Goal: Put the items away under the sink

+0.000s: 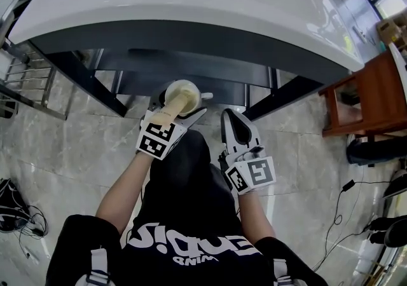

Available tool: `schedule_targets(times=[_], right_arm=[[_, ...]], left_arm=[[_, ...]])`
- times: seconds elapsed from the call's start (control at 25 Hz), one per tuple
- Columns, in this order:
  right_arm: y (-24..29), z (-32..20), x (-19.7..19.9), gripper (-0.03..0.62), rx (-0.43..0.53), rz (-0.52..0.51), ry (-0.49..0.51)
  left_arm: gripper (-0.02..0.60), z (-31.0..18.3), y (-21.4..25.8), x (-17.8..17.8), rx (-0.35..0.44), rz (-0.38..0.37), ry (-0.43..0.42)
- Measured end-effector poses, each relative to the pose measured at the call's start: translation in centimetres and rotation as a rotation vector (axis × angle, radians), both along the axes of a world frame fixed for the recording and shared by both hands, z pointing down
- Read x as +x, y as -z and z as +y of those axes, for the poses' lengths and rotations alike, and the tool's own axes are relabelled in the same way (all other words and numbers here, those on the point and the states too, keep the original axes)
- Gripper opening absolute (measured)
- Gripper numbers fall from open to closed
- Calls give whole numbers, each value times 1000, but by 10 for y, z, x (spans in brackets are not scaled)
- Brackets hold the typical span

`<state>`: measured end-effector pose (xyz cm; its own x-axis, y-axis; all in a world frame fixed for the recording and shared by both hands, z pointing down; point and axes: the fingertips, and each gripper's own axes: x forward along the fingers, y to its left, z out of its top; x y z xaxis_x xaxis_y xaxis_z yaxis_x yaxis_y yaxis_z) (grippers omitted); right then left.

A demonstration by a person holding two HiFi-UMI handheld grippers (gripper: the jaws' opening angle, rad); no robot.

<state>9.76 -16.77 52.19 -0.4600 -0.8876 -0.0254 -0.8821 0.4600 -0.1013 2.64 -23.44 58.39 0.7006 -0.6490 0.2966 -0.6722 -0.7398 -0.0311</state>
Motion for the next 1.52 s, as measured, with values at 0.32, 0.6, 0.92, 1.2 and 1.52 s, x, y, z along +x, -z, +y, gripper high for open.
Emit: schedule_targets(times=[0.32,0.6,0.92,1.2,1.52], right_arm=[[-8,-7,1,18,-21,3,3],[-8,-10,8,18,-20,4,-1],[-10,-9,14,18,-22,16,-11],[-11,-9,19,18,-20,13,-21],[-15,-7,15,18,-26,12,-18]], left_arm=[[468,-49,-2,11,34,-20,44],[468,-73,-11,23,33,-39,70],[468,-92,-10,32,39,-21,90],[468,-105,-29,34,22,-50,142],[468,-117,-20,37,41,-11,178]])
